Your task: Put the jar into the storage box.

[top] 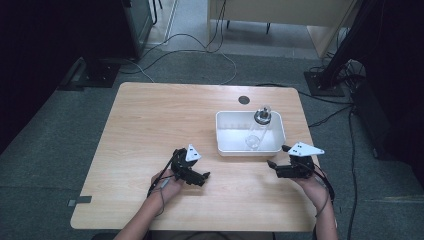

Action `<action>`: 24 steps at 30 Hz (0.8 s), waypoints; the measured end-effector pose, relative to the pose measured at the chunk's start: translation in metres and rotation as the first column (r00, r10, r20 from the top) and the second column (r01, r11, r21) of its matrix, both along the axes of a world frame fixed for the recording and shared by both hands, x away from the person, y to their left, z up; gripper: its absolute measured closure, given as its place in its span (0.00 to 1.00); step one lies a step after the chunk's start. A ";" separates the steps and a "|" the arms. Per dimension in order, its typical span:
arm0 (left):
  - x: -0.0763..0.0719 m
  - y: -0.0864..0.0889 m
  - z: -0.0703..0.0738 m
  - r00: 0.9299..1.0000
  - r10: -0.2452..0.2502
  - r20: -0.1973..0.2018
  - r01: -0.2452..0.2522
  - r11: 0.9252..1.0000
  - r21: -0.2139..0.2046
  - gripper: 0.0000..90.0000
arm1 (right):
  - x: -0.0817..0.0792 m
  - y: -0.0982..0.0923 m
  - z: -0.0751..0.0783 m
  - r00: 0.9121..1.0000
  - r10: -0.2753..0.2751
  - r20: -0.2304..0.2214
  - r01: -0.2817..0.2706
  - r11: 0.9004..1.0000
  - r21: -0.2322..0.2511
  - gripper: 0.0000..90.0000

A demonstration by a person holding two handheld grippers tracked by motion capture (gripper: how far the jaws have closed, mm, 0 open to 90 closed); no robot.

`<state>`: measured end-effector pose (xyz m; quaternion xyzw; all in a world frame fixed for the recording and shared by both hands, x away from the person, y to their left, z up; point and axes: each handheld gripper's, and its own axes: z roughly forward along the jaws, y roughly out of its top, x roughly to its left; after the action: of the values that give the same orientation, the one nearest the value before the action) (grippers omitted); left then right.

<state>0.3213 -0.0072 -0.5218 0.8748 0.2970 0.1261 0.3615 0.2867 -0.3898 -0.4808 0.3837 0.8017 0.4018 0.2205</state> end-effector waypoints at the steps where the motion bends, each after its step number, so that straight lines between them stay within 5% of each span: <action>1: 0.000 0.000 0.000 1.000 0.000 0.000 0.000 1.000 0.000 0.00 | 0.000 -0.001 -0.001 1.000 -0.001 -0.002 0.001 1.000 -0.002 0.19; 24: 0.000 0.000 0.000 1.000 0.001 0.000 -0.001 1.000 -0.001 0.00 | 0.005 -0.010 -0.018 0.997 -0.027 -0.067 0.026 0.999 -0.023 0.19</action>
<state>0.3213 -0.0073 -0.5218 0.8746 0.2973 0.1259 0.3617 0.2921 -0.4002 -0.4989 0.4052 0.8079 0.3768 0.2027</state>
